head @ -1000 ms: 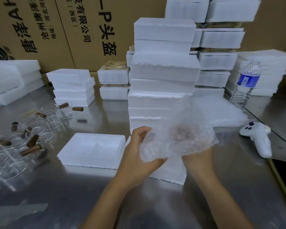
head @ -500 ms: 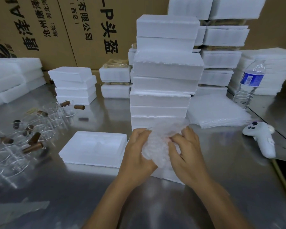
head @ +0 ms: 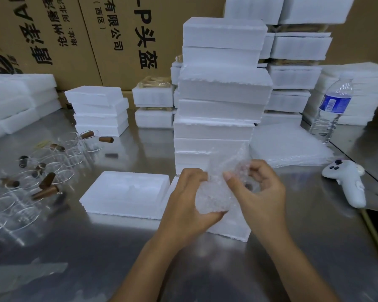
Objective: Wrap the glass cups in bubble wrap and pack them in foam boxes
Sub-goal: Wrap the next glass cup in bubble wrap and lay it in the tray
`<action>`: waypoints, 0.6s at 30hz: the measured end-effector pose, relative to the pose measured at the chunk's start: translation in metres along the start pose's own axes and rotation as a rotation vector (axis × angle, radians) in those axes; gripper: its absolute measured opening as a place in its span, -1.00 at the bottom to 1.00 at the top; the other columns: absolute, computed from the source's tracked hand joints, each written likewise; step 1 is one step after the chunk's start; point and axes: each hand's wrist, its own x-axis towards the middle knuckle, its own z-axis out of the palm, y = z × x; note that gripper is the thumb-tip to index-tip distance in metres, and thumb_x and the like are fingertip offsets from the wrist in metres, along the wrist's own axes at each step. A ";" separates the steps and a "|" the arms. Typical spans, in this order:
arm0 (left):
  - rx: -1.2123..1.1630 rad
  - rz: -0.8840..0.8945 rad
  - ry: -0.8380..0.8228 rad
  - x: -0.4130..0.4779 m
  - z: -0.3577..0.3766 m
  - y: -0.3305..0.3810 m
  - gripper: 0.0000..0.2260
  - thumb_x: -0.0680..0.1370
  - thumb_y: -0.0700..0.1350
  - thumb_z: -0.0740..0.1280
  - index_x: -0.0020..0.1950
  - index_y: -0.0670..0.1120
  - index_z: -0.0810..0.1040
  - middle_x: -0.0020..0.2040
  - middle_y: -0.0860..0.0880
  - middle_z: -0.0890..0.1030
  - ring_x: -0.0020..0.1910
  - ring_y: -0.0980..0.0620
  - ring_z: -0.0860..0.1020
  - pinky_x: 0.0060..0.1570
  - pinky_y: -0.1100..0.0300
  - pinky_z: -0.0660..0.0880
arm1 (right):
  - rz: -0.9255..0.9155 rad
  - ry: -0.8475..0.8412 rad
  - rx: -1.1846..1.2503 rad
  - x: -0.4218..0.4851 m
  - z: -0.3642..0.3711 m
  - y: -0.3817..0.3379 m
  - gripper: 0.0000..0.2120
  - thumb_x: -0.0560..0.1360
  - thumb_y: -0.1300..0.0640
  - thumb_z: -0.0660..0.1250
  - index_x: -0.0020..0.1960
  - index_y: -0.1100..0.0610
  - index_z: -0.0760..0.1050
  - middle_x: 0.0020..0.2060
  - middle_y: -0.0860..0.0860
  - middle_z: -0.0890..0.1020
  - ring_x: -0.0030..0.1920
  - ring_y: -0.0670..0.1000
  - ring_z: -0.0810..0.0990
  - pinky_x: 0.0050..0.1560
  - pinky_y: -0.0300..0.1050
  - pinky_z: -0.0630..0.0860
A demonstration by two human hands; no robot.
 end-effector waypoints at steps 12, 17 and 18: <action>-0.101 -0.022 0.036 -0.003 0.005 0.000 -0.36 0.28 -0.06 0.56 0.19 0.28 0.29 0.19 0.25 0.42 0.16 0.31 0.43 0.08 0.46 0.41 | -0.227 -0.187 -0.431 0.000 0.002 0.005 -0.91 0.33 0.20 0.45 -0.23 0.04 0.58 -0.28 -0.34 0.48 -0.07 -0.14 0.45 -0.04 -0.27 0.38; -0.011 0.043 0.158 0.000 0.000 0.001 -0.54 0.27 -0.06 0.51 0.10 0.07 0.43 0.12 0.03 0.45 0.10 0.29 0.42 0.01 0.54 0.34 | -0.316 -0.407 -0.543 -0.007 0.004 0.007 -0.59 0.58 -0.10 0.04 -0.05 0.04 0.62 -0.03 -0.15 0.43 0.12 -0.15 0.30 0.16 -0.19 0.24; 0.007 0.054 0.154 0.000 -0.001 0.000 -0.60 0.28 -0.06 0.50 0.07 0.00 0.48 0.11 0.03 0.43 0.10 0.26 0.43 0.00 0.55 0.34 | -0.318 -0.417 -0.567 -0.009 0.004 0.007 -0.54 0.59 -0.15 -0.01 -0.03 -0.01 0.63 0.00 -0.14 0.39 0.13 -0.14 0.27 0.16 -0.19 0.23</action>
